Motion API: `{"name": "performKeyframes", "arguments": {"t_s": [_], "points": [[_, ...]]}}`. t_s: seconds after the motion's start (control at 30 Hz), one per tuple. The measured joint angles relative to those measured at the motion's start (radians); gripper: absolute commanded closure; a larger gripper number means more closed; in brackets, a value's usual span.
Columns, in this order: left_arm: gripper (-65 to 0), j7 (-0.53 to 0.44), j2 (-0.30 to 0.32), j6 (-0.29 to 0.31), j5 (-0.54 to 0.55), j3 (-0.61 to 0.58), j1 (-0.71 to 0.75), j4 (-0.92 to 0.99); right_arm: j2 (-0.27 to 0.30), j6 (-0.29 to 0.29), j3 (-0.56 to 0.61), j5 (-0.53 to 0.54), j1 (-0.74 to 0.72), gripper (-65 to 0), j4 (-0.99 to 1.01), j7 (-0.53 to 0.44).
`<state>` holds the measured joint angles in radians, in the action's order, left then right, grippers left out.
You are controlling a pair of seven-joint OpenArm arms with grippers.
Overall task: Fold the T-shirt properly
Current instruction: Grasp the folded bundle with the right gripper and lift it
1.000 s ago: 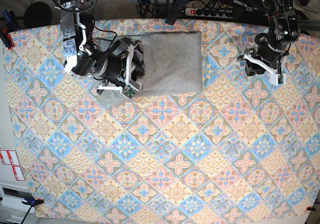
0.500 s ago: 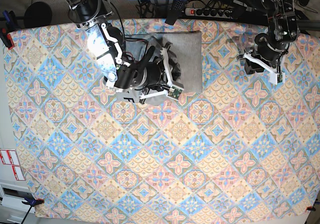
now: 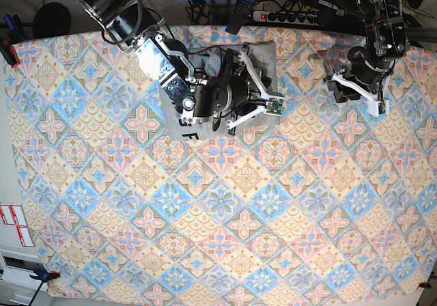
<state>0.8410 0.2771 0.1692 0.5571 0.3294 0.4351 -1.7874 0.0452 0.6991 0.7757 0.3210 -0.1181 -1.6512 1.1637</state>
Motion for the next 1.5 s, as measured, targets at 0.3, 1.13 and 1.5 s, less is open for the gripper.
{"name": "performKeyframes", "arguments": {"t_s": [0.3, 1.13, 1.5], "points": [[-19.7, 0.000, 0.002, -0.003, -0.005, -0.024, 0.000, 0.000, 0.114, -0.002, -0.157, -0.006, 0.011, -13.7, -0.093, -0.003], [-19.5, -0.004, 0.011, 0.004, -0.005, -0.221, 0.012, -0.002, 0.032, 0.000, -0.102, -0.008, -0.111, -8.7, 0.274, -0.158], [-19.5, 0.000, 0.011, -0.001, -0.005, -0.220, 0.032, -0.010, -0.082, -0.005, -0.110, -0.012, -0.179, -8.9, 0.442, -0.336]]}}
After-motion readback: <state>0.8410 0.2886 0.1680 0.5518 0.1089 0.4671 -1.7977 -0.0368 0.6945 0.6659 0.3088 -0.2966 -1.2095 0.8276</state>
